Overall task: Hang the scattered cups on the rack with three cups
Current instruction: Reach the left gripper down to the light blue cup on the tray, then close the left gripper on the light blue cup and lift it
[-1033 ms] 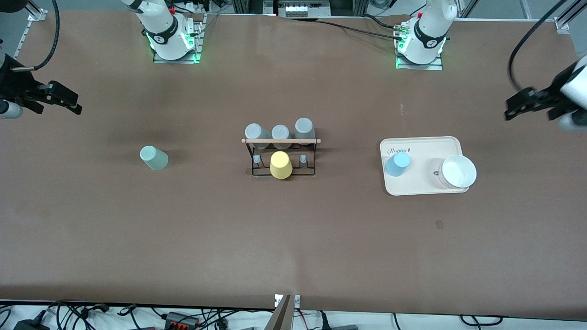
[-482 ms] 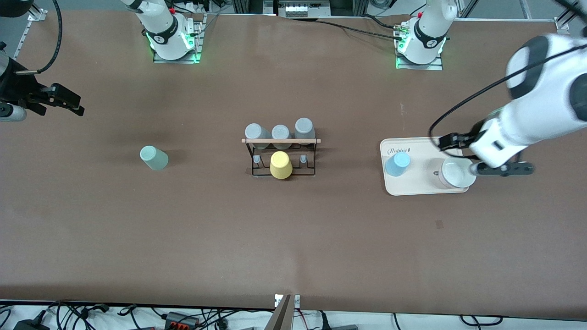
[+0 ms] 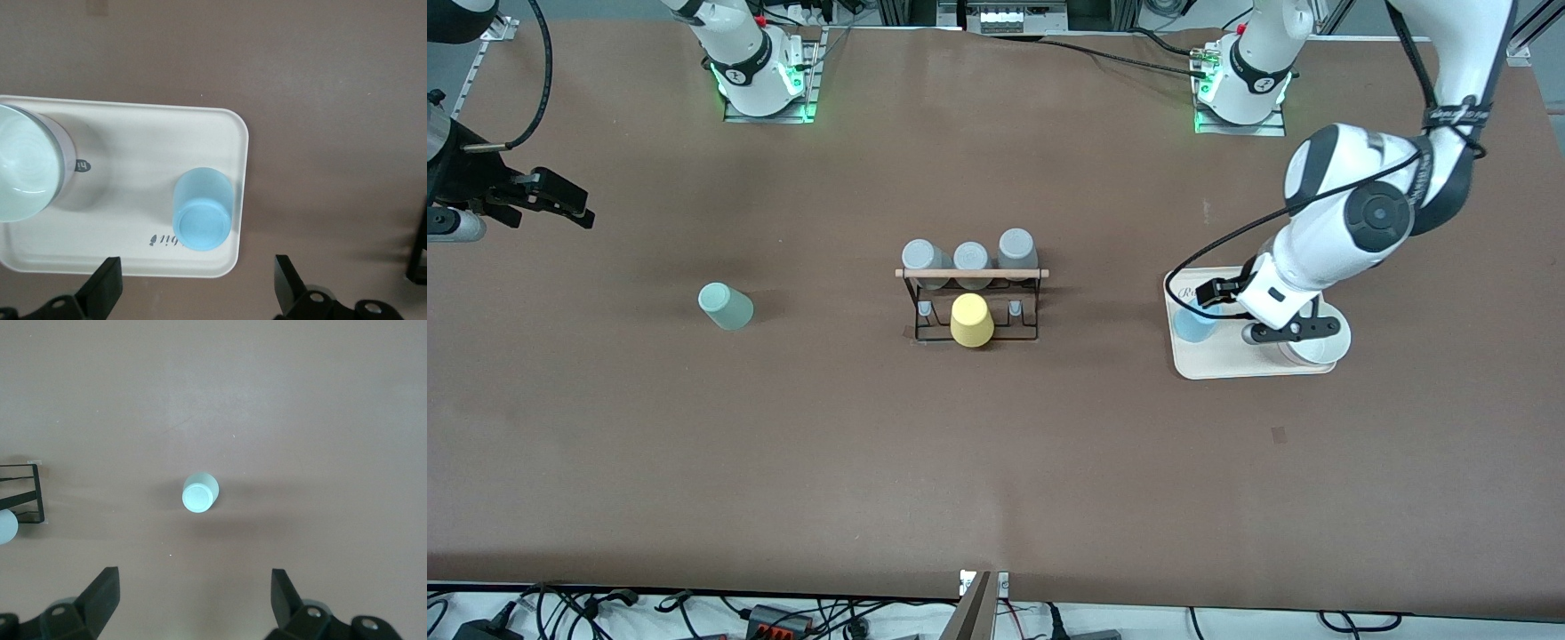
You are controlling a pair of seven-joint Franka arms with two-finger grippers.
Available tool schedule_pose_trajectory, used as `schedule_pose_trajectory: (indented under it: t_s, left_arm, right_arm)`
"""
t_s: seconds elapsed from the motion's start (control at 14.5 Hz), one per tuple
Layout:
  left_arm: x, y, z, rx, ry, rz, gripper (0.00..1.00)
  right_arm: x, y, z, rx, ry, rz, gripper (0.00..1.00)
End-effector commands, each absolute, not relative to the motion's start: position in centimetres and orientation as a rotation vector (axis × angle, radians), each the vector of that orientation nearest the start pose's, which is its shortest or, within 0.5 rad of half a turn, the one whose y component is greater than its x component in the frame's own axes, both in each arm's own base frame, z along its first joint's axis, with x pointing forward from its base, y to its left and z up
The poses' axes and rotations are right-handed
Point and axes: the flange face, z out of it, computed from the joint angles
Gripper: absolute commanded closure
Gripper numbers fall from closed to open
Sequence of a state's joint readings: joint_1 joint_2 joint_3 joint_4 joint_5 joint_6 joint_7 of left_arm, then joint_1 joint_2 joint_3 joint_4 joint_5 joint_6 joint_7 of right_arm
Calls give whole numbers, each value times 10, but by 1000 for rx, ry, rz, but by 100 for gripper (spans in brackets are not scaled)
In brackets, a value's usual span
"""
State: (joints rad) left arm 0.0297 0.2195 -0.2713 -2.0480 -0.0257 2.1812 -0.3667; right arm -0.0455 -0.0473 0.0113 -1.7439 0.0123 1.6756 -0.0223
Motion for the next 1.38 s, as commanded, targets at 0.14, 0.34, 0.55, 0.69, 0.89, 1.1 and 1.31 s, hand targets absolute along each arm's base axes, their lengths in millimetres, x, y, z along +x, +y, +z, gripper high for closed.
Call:
schedule_pose_trajectory:
  t_s: [0.14,0.34,0.55,0.69,0.89,1.1,1.31]
  left_arm:
    - [541,-138,285,-3188,-253,131,0]
    - [540,-139,259,-3136,-242,137,0]
    - [540,-140,240,-3126,-258,124,0]
    - [538,-140,235,-3132,-265,110,0]
    - [533,-147,228,-3137,-279,101,6]
    - [532,-148,227,-3135,-279,108,29]
    - [533,-146,230,-3132,-278,109,49]
  right_arm:
    - [542,-17,580,-3129,-8,45,0]
    - [542,-17,581,-3129,-8,31,0]
    - [543,-18,580,-3129,-5,38,0]
    - [542,-18,579,-3131,-5,43,0]
    - [543,-18,580,-3131,-5,38,0]
    - [543,-18,580,-3131,-5,33,0]
    - [543,-18,580,-3131,-5,33,0]
